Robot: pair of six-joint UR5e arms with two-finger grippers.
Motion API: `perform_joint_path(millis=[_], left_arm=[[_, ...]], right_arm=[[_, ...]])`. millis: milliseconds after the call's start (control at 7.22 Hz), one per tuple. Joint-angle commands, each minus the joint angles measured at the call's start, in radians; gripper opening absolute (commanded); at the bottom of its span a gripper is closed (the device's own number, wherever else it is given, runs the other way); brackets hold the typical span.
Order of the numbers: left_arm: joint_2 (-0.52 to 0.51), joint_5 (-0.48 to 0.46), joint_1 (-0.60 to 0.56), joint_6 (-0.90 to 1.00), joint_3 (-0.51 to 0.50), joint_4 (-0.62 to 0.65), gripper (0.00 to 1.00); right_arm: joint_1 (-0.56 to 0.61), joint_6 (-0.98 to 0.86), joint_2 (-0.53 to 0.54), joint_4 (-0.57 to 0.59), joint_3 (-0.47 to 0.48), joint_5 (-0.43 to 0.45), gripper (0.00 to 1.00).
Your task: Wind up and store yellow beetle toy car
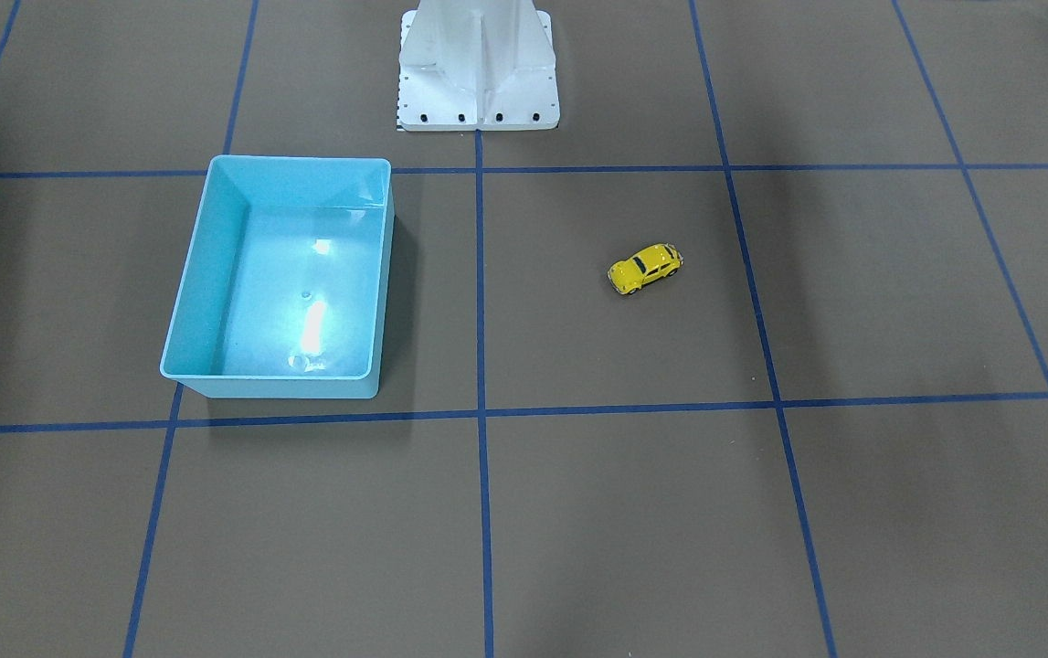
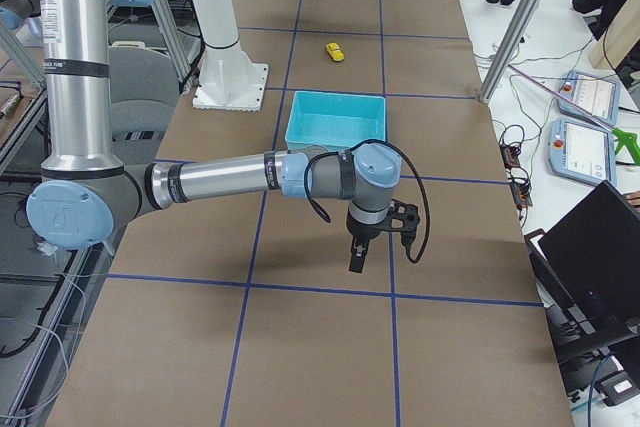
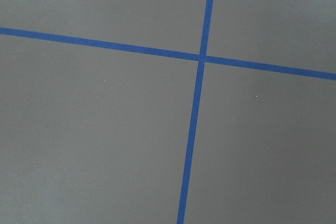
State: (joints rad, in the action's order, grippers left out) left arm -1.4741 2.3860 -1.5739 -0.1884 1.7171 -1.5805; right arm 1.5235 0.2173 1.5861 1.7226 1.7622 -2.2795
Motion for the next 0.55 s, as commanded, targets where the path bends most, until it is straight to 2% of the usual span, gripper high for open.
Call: perform_joint_path(millis=[0,416], left_arm=[[-0.018,0.001,0.003,0.0,-0.005,0.007,1.0],[-0.084,-0.002,0.063,0.0,-0.025,0.008,1.0]], right_arm=[[0.0,0.001,-0.005,0.0,-0.007,0.0,1.0],[0.0,0.001,-0.008,0.0,-0.009,0.0,1.0]])
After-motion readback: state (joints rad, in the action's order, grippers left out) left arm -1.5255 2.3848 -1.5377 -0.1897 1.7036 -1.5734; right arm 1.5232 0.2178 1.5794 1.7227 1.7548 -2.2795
